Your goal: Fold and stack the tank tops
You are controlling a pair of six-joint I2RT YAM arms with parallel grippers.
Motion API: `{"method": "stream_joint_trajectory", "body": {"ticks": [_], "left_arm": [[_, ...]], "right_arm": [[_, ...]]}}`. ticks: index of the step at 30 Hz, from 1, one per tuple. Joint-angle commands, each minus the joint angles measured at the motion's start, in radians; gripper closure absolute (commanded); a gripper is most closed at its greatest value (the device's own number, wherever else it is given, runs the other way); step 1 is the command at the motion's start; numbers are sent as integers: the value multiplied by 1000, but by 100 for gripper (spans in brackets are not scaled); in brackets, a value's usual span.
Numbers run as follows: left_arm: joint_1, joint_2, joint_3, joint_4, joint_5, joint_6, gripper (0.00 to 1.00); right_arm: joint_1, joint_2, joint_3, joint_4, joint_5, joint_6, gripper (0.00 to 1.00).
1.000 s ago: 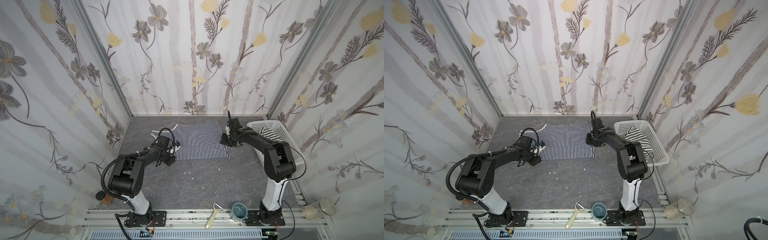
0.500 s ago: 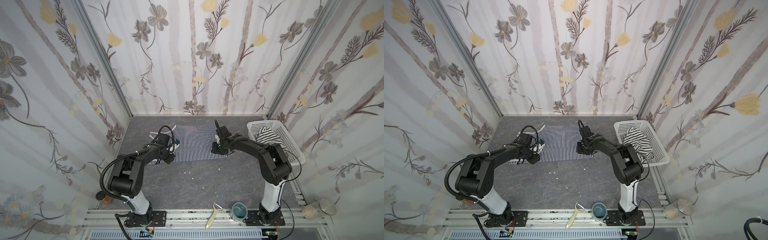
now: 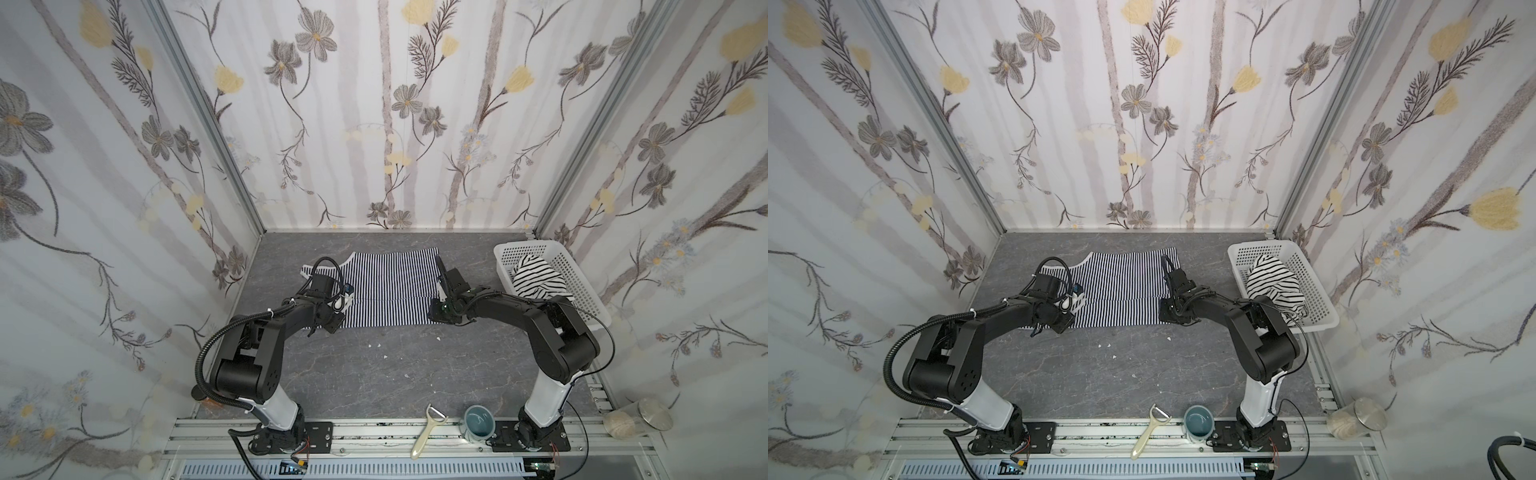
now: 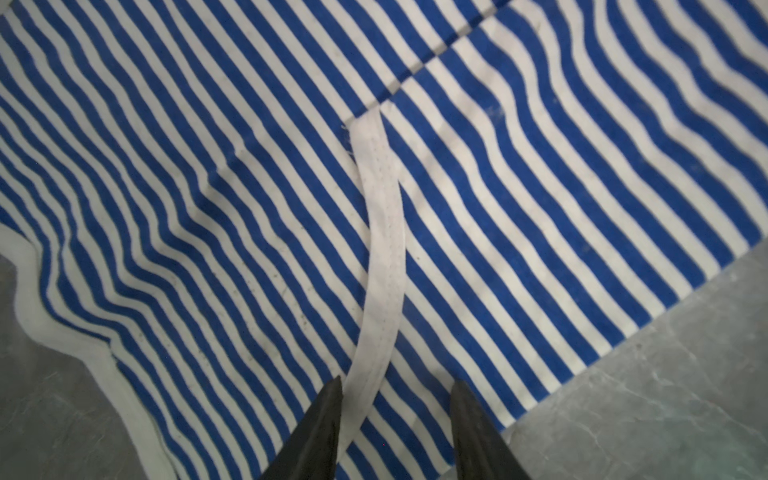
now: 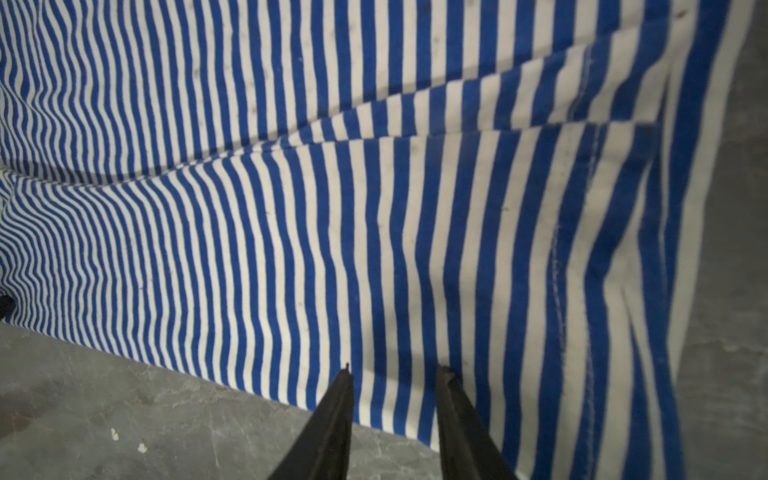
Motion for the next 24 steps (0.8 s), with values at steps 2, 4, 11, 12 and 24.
{"method": "stream_joint_trajectory", "body": {"ticks": [2,4,11,12,24], "left_arm": [[-1,-59,-71,-104,-34,88,55],[-1,-97,-99,-122,-39,99,56],[-1,-241,-192,-209,-9,122,56],[-1,-262,-201,-221,-7,121,56],[-1,-387,-221,-296,-12,126,55]], "right_arm": [[32,-60,-93,-50,11,47,64],[51,-93,-138,-42,8,64,64],[130,-194,-288,-1,-19,145,64],[148,-202,-299,-5,-19,154,64],[326,-281,-319,-111,-7,238,63]]}}
